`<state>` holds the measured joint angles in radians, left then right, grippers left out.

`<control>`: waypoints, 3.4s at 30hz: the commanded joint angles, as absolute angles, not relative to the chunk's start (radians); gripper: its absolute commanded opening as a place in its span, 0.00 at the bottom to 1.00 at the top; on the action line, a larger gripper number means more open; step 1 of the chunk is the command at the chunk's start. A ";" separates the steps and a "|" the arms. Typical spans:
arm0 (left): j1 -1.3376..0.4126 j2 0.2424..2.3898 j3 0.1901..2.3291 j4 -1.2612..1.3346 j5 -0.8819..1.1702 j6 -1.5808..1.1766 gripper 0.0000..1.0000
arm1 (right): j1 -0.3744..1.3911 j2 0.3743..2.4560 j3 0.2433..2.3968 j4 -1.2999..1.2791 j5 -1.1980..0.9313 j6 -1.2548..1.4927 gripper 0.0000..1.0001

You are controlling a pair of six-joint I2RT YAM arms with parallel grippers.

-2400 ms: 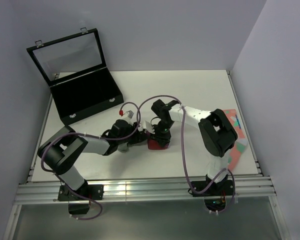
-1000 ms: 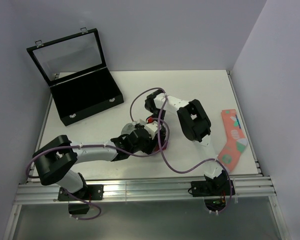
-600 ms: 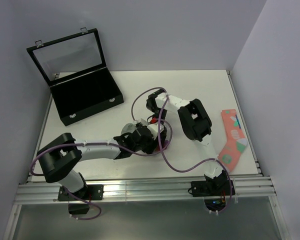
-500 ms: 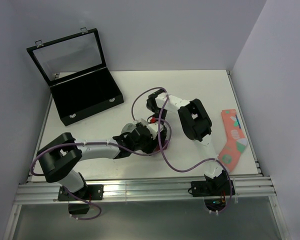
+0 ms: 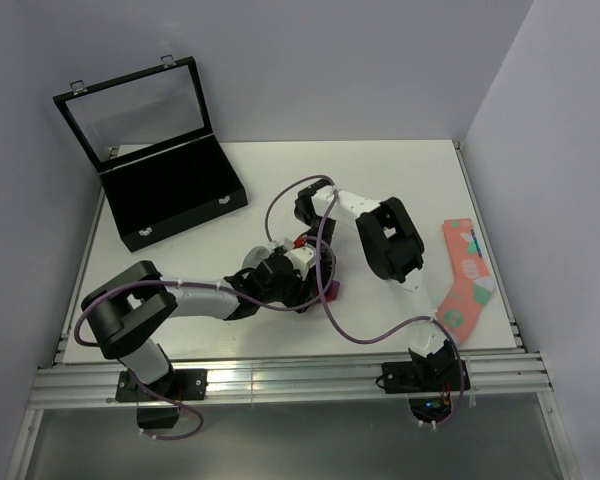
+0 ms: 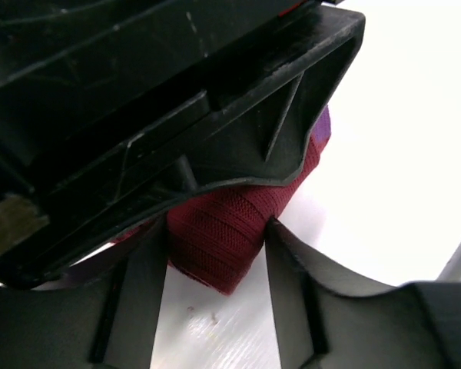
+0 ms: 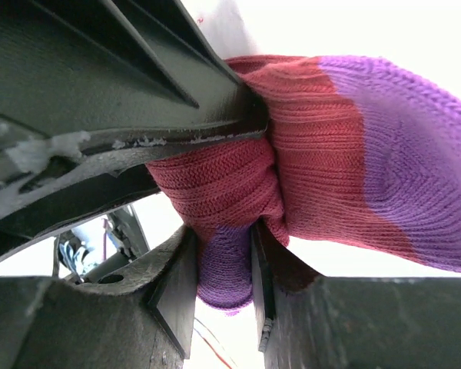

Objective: Roll the socks
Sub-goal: Roll the sock at the center of the board.

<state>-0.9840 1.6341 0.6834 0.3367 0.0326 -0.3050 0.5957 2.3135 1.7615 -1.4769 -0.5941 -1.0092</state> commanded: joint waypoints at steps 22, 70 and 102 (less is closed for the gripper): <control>-0.982 1.813 0.522 0.617 0.209 -0.580 0.00 | 0.480 2.189 1.712 -1.068 -0.626 -0.674 0.47; -0.986 1.893 0.594 0.479 0.239 -0.591 0.00 | 0.348 2.158 1.634 -1.149 -0.690 -0.696 0.59; -0.937 1.888 0.664 0.276 0.319 -0.581 0.00 | 0.305 2.030 1.414 -0.822 -0.525 -0.528 0.14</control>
